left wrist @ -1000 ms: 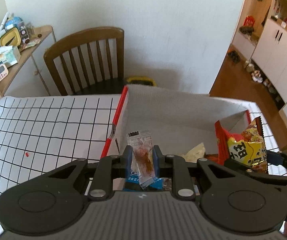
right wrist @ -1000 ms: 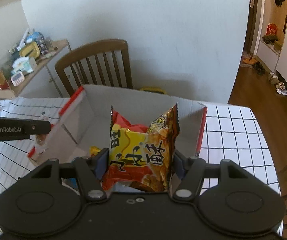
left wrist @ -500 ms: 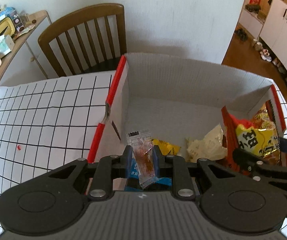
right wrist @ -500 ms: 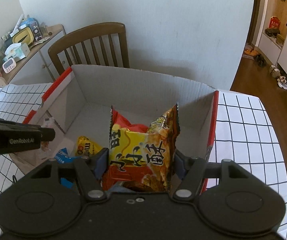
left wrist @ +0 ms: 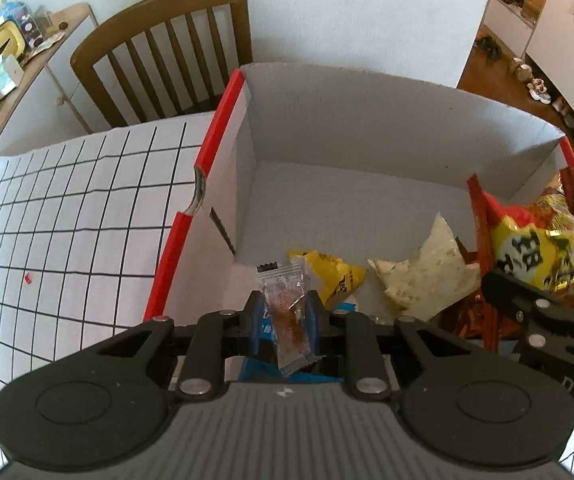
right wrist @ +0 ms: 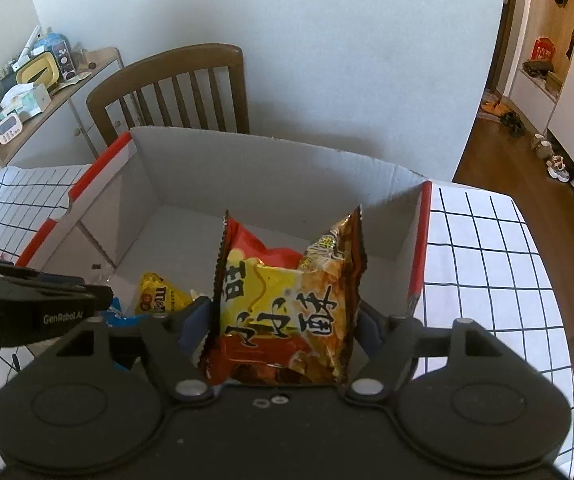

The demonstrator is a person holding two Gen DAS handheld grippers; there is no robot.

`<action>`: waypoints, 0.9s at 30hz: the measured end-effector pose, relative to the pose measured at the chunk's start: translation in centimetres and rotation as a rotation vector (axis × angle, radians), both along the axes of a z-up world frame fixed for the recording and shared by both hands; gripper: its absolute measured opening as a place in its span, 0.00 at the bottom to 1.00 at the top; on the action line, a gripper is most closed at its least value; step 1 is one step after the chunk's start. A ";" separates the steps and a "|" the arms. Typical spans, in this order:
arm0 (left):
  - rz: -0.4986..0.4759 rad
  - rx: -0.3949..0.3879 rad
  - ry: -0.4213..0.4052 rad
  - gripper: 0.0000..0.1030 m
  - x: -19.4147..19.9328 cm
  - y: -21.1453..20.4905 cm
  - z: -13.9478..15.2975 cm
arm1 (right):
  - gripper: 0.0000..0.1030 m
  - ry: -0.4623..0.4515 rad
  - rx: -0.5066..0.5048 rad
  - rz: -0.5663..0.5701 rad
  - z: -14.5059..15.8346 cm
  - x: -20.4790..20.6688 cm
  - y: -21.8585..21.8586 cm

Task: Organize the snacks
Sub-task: 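Open the left gripper to drop the candy packet while the right lowers the chip bag inside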

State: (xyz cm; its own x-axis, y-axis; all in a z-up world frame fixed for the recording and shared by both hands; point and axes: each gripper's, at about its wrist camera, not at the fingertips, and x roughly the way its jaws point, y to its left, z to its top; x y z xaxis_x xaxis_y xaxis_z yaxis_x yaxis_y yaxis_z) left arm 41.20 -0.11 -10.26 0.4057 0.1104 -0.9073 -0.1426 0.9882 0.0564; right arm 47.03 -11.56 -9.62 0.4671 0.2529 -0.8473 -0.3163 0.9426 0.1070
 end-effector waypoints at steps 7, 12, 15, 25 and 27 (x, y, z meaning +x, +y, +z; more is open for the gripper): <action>0.013 -0.035 0.005 0.23 -0.5 0.3 0.3 | 0.83 -0.029 -0.001 0.004 0.4 -0.5 0.0; 0.021 -0.048 -0.013 0.28 -1.1 0.8 1.1 | 0.85 -0.044 0.009 0.000 1.1 -1.0 -0.3; 0.022 -0.052 -0.027 0.28 -1.6 0.9 1.8 | 0.86 -0.055 0.017 -0.007 1.7 -1.5 -0.7; 0.032 -0.079 -0.107 0.54 -4.3 1.1 5.3 | 0.86 -0.094 0.060 -0.005 4.6 -3.5 -1.8; 0.034 -0.082 -0.141 0.62 -5.2 1.1 6.1 | 0.86 -0.103 0.073 0.000 5.3 -4.1 -1.9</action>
State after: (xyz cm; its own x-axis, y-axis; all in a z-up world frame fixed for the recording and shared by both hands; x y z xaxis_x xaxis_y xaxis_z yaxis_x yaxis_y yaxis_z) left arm 36.03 0.99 -4.14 0.5266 0.0535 -0.8484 -0.1764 0.9832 -0.0474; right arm 42.94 -13.45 -4.36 0.5506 0.3121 -0.7742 -0.3293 0.9335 0.1422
